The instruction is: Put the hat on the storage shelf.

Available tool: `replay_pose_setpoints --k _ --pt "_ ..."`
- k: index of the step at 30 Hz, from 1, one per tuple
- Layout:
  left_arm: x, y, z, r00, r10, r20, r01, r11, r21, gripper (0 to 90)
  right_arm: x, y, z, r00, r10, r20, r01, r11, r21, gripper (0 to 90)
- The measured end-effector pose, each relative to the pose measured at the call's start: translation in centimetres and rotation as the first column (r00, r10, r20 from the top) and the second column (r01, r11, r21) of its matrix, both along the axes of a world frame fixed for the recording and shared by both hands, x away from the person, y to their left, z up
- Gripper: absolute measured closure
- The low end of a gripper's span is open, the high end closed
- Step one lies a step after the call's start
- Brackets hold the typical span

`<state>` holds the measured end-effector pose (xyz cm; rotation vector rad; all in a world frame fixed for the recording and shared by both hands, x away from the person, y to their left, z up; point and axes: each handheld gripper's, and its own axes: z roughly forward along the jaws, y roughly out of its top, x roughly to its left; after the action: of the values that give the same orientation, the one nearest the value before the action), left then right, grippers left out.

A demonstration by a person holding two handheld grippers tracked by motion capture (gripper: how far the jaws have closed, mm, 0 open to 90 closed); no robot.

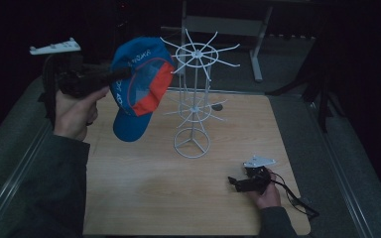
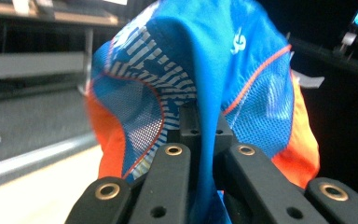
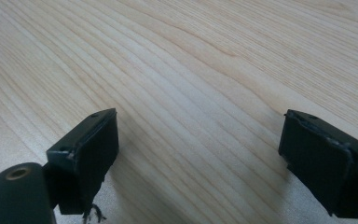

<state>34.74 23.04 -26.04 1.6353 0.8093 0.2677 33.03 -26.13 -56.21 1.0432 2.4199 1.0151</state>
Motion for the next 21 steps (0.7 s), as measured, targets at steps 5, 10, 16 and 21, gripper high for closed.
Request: replay_pose_setpoints --k 5,10,16,21 --pt "0.8 -0.2 -2.6 0.9965 -0.002 -0.083 0.011 0.9935 0.113 86.7 0.0 0.0 0.0 1.0 0.0 -0.001 0.0 1.0 0.002 11.7" --pt "1.1 -0.4 -4.1 0.9901 0.016 -0.14 0.009 0.9835 0.18 66.9 0.0 0.0 0.0 1.0 -0.001 -0.002 0.001 1.0 0.001 11.8" --pt "0.9 -0.4 -4.2 0.99 0.052 -0.131 -0.025 0.9796 0.2 52.8 0.0 0.0 0.0 1.0 -0.001 -0.002 0.001 1.0 0.002 11.8" --pt "-0.1 -0.4 -3.9 0.9923 0.08 -0.094 -0.059 0.9767 0.206 47.2 0.0 0.0 0.0 1.0 -0.001 -0.002 0.001 1.0 0.001 11.8"
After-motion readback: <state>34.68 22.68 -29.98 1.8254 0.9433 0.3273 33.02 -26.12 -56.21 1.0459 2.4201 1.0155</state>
